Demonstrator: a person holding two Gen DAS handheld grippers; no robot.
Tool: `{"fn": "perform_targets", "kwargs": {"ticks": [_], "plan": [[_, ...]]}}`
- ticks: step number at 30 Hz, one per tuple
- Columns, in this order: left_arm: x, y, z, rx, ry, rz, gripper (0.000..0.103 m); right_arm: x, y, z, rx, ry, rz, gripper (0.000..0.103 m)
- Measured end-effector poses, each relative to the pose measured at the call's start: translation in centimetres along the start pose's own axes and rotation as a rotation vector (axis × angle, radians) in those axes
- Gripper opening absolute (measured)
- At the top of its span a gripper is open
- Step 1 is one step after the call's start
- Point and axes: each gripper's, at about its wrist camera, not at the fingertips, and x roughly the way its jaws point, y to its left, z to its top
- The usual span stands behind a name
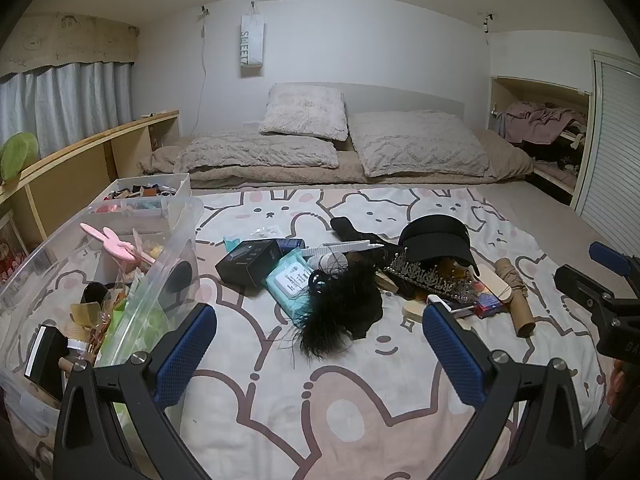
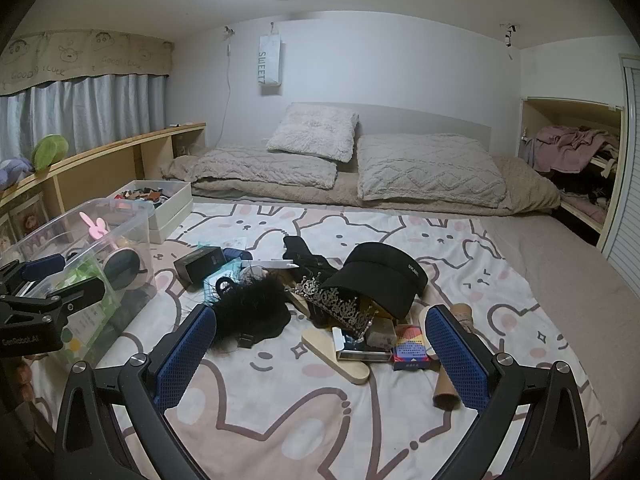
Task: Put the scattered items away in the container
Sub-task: 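Move left gripper toward black feather boa while right gripper approaches wooden board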
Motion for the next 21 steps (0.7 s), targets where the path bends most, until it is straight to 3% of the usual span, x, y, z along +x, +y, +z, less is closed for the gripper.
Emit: {"fn": "perform_targets", "kwargs": {"ticks": [21], "plan": [[1.2,-0.2,-0.2,0.006,0.034,-0.007,0.103,0.9,-0.5,-0.6,0.005,0.023,-0.004,0.103]]}}
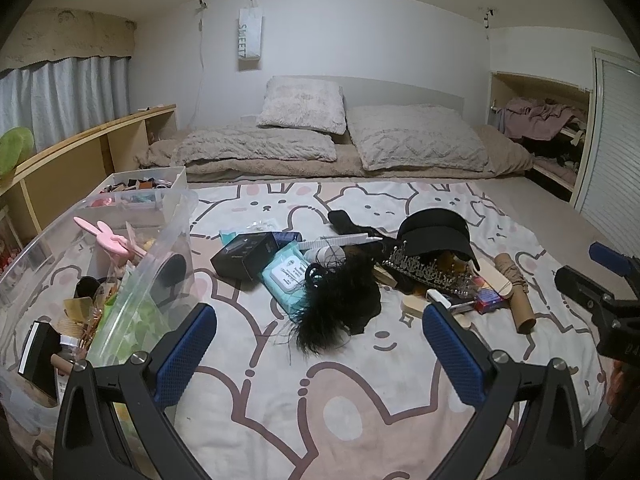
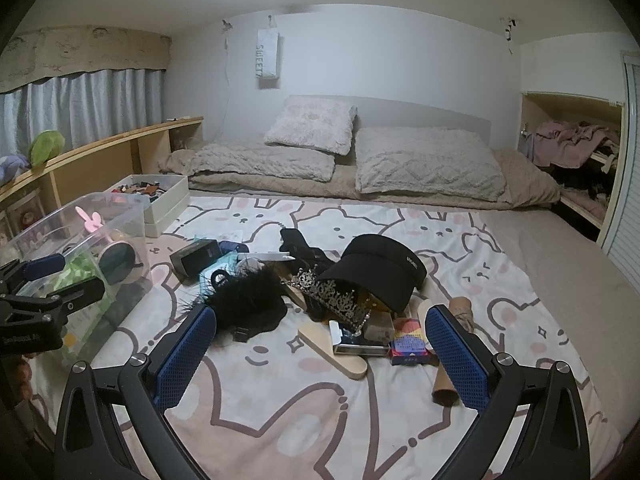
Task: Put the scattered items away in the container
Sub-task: 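Move left gripper toward black feather boa while right gripper approaches wooden board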
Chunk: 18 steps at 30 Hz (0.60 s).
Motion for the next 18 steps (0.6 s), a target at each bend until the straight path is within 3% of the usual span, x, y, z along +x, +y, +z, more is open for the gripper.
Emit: {"fn": "perform_targets", "kwargs": {"ticks": [18], "plan": [[5.7,0.3,-2.0,0.023,0.116,-0.006,0.103,4.5,-1.8,-2.1,0.032,0.103,-0.019,0.103]]}}
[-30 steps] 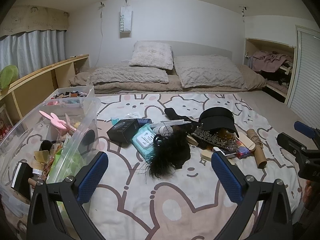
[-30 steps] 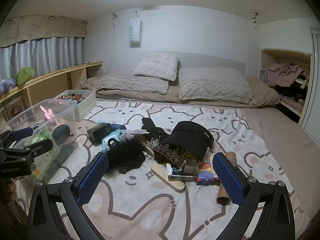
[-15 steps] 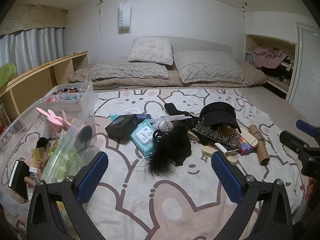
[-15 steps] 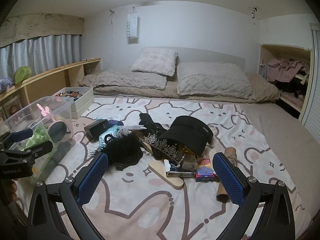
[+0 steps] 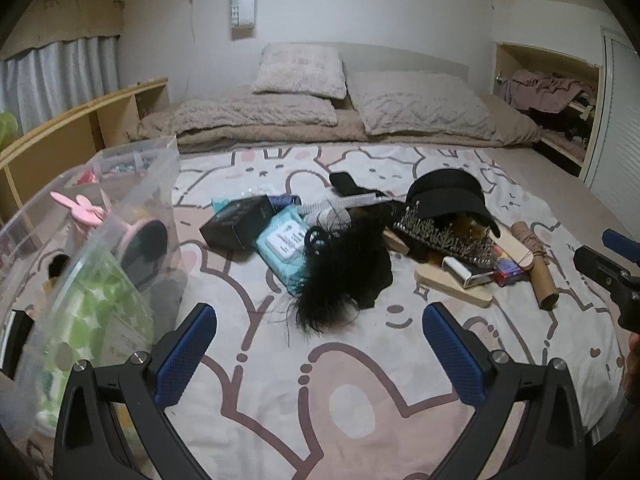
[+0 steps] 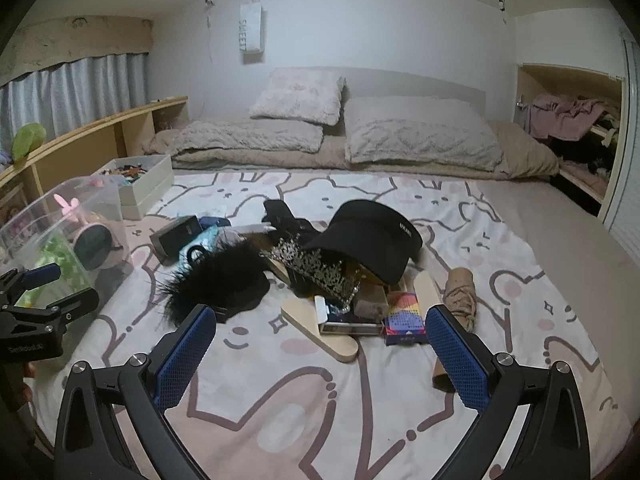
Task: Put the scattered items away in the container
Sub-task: 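Move left gripper toward black feather boa while right gripper approaches wooden board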
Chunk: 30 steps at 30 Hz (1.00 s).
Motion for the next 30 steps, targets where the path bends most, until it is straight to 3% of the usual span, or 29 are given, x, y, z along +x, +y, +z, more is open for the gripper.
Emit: {"fn": "perform_targets", "kwargs": {"ticks": [8,16,23,27,30], "plan": [[3.3,-0.3,-1.3,0.042,0.074,0.012,0.103,3.2,-0.4,-1.3,0.013,0.076,0.008,0.103],[5.2,-0.6,-2.6,0.085,0.056,0.088,0.103,6.1,-1.2,-2.8,0.065,0.113,0.015,0.103],[7.1,0.3,-3.1,0.029,0.076,0.031,0.103,8.5,-1.5,-4.8,0.093,0.139,0.04,0.103],[8.1,0.1,-3.0,0.054,0.054,0.055,0.103,9.8,-1.9,-5.6,0.129,0.148,0.029,0.103],[9.1,0.0,-2.6,0.064,0.059,0.029,0.103,10.7,-2.0,-6.2,0.142,0.158,0.018,0.103]]}}
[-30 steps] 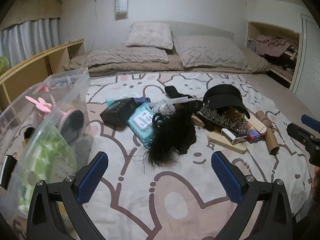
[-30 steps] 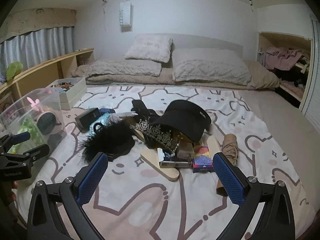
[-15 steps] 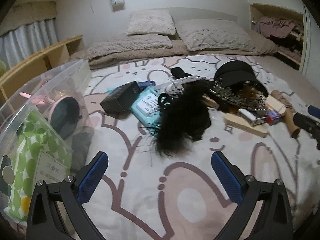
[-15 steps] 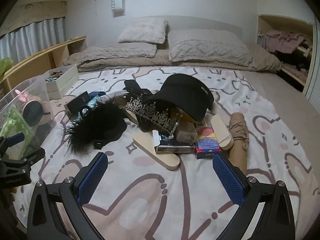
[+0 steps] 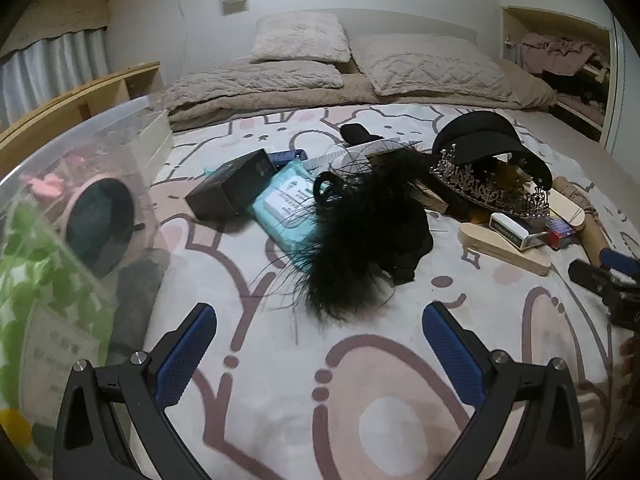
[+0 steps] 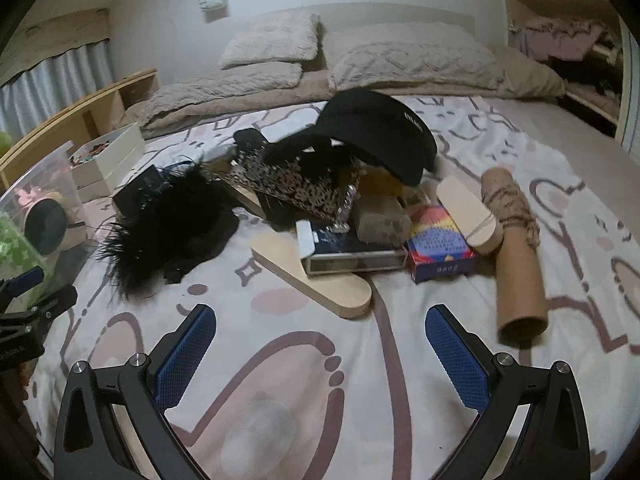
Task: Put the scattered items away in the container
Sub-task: 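Move left gripper toward black feather boa while right gripper approaches wooden board, then close left gripper on the black feather boa and lift it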
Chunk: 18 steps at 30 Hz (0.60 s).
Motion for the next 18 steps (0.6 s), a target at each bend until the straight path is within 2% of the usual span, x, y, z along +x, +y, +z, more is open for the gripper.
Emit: {"fn": "perform_targets", "kwargs": {"ticks": [5,9,13,18], "plan": [[1.9,0.0,1.1,-0.013,0.018,-0.081,0.103,1.2,0.3,-1.0,-0.035,0.042,0.006,0.103],[3.4,0.1,1.8,-0.018,0.037,-0.089,0.102,2.2,0.1,-1.6,-0.015,0.082,0.04,0.103],[5.6,0.5,2.4,-0.03,0.07,-0.051,0.08,3.9,-0.4,-2.4,0.022,0.144,0.061,0.103],[8.4,0.6,2.3,-0.02,0.115,-0.031,0.078,4.4,-0.4,-2.9,0.027,0.149,0.048,0.103]]}}
